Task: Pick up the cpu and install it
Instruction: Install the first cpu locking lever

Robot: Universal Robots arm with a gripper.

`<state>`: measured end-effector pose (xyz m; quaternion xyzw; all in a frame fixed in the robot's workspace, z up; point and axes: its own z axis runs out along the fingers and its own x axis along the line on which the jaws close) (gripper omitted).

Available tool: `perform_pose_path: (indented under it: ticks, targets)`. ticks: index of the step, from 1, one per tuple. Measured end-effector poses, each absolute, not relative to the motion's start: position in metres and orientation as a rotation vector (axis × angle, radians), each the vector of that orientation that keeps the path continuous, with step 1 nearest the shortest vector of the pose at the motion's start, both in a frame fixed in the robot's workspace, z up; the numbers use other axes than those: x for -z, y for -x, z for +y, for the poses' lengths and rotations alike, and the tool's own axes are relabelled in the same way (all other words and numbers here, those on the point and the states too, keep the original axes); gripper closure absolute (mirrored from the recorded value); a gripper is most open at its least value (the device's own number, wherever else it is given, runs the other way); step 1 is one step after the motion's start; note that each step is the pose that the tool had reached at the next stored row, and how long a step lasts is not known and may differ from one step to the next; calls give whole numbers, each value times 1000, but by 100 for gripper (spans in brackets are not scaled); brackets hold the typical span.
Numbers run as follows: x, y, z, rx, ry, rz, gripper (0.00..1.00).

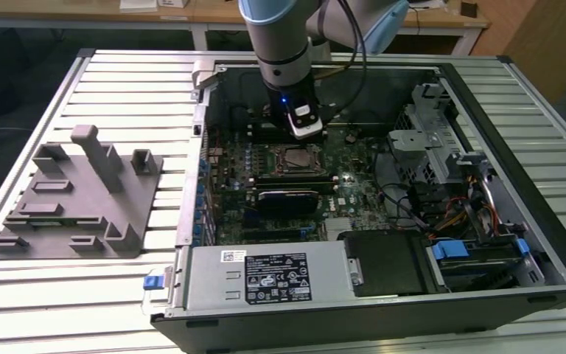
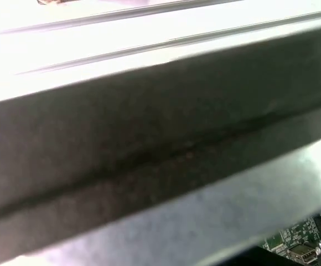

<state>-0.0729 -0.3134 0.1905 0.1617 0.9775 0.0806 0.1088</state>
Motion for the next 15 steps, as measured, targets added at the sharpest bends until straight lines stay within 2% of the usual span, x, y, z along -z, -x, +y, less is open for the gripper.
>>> perform_pose_path:
  ticks: [8,15]
  targets:
    - [-192,73,-313,-243,-476,2875,89]
    - [-206,73,-313,-243,-477,2875,89]
